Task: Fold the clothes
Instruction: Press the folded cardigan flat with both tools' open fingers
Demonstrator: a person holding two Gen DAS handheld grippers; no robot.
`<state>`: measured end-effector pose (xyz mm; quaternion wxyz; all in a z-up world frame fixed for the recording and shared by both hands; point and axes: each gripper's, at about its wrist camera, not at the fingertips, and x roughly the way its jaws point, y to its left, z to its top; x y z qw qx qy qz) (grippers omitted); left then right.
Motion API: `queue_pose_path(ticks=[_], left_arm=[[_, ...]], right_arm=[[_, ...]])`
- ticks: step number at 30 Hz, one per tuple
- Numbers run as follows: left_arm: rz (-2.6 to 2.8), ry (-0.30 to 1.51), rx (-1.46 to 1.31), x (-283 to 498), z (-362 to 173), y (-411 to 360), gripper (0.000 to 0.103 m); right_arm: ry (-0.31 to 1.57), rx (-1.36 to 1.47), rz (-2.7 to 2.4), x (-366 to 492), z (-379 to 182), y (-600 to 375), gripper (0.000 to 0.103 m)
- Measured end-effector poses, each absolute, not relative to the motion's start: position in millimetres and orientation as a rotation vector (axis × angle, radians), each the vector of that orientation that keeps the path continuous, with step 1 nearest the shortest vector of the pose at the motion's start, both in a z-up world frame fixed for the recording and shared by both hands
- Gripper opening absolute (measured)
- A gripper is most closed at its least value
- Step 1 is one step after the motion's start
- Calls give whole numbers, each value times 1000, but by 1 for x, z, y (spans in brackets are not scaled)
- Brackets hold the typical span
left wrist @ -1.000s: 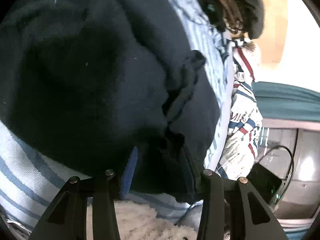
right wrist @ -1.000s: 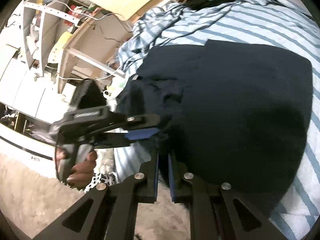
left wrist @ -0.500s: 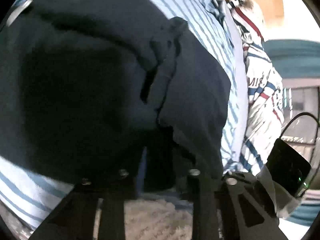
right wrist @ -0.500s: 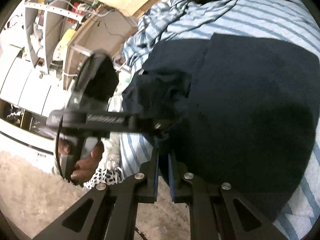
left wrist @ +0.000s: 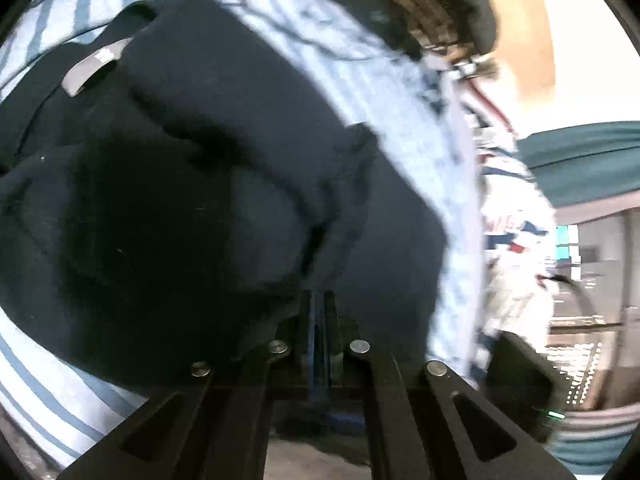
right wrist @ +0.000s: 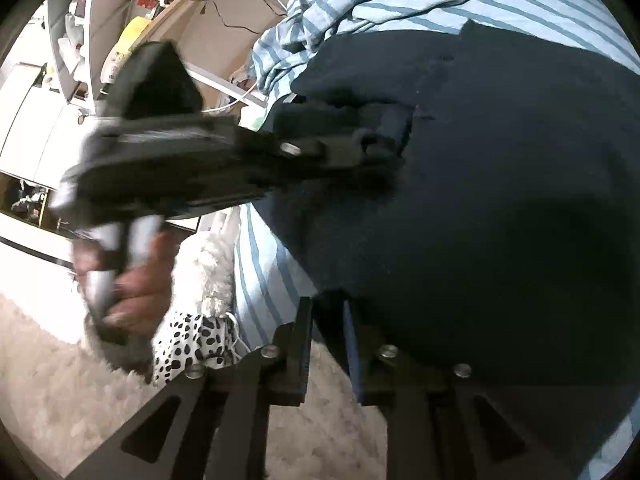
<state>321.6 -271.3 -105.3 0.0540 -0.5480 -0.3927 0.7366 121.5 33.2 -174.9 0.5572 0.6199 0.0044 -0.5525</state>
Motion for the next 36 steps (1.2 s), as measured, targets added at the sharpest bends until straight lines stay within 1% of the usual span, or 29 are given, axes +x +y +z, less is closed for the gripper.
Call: queue_pose_path(ticks=[1,3,5,6,7,8,9,11,13,15,17,18,19,20,22,24,27,31,34,36], left_arm=[[2232,-1178,-1660,322,-101,-270,2],[2231,-1084,-1736,321,-100,-263,2],[2226,-983,-1815,320,-101,-256,2],[2193,-983,-1836,323,-104,-254,3],[2156,-989,-1855,326,-108,-252,3],[2119,-995,-1874,330,-112,-250,3],[2082,-1001,-1892,333,-116,-247,3],[2040,-1039,-1914,336,-124,-244,3],[2004,-1110,-1910,337,-130,-243,3],[2000,-1162,-1854,341,-126,-244,3],[2049,-1219,-1734,346,-115,-253,5],[2081,-1219,-1675,345,-109,-254,8],[2112,-1216,-1616,345,-102,-254,22],[2135,-1175,-1598,343,-96,-250,32],[2147,-1028,-1617,335,-95,-232,33],[2152,-878,-1633,327,-95,-212,33],[2155,-617,-1906,311,-134,-186,33],[2167,-689,-1980,309,-162,-194,31],[2157,-741,-2003,306,-164,-198,29],[2164,-699,-2011,303,-163,-194,29]], right_arm=[[22,1469,-1287,123,-178,28,20],[35,1491,-1252,123,-181,22,21],[39,1493,-1251,121,-174,28,25],[16,1481,-1292,115,-166,38,33],[-17,1471,-1341,108,-159,50,45],[-88,1470,-1421,98,-151,67,50],[-161,1470,-1500,88,-145,84,53],[-318,1496,-1661,68,-140,119,53],[-419,1526,-1806,55,-141,145,52],[-439,1542,-1871,49,-143,156,52],[-417,1560,-1900,52,-148,159,52],[-416,1582,-1902,54,-151,159,51],[-414,1607,-1903,56,-154,159,50],[-413,1642,-1902,58,-158,158,49],[-435,1679,-1890,60,-166,164,46],[-498,1671,-1859,65,-170,170,45],[-557,1651,-1807,69,-165,175,44],[-598,1630,-1744,69,-156,176,44],[-611,1619,-1702,70,-149,175,46],[-475,1661,-1722,78,-150,161,46]])
